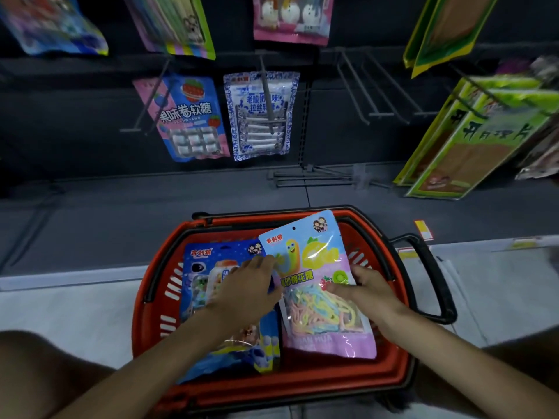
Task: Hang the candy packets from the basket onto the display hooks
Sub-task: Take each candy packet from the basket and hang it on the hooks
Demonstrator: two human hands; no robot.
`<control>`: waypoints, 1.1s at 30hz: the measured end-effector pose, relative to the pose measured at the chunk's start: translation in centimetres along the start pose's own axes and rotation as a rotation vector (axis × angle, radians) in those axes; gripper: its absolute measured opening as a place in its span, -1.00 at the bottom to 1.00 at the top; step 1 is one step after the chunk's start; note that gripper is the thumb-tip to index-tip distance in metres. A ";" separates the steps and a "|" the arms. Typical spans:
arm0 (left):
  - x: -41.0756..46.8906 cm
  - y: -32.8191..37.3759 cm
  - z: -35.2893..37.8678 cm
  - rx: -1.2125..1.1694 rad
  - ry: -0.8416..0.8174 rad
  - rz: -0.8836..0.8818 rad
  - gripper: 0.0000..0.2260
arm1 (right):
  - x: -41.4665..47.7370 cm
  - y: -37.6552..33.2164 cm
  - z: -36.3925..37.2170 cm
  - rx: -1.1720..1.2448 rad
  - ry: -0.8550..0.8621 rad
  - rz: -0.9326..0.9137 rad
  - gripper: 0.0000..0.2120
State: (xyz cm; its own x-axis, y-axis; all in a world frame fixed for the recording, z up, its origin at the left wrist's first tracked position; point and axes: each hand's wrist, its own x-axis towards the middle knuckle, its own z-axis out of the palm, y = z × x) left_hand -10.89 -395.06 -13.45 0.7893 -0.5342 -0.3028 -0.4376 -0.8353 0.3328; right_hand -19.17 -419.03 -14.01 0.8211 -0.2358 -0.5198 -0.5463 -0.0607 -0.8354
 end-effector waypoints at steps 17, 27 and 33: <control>-0.8 2.7 -6.6 -1.448 0.044 -0.099 -0.59 | -2.2 -8.5 -1.0 0.386 0.012 -0.272 -0.61; -2.9 1.9 -10.1 -1.504 0.361 0.018 -0.63 | -4.5 -12.6 0.1 0.013 0.018 -0.633 -0.63; -4.9 1.3 -14.3 -1.469 0.536 0.024 -0.80 | -7.5 -16.7 1.2 -0.194 0.018 -0.754 -0.21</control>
State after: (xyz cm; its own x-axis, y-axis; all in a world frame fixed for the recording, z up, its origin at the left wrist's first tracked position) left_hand -9.16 -391.69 1.26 0.9840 -0.1713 -0.0495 0.0835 0.1974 0.9768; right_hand -16.02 -415.04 3.60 0.9804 -0.0789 0.1805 0.1379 -0.3795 -0.9149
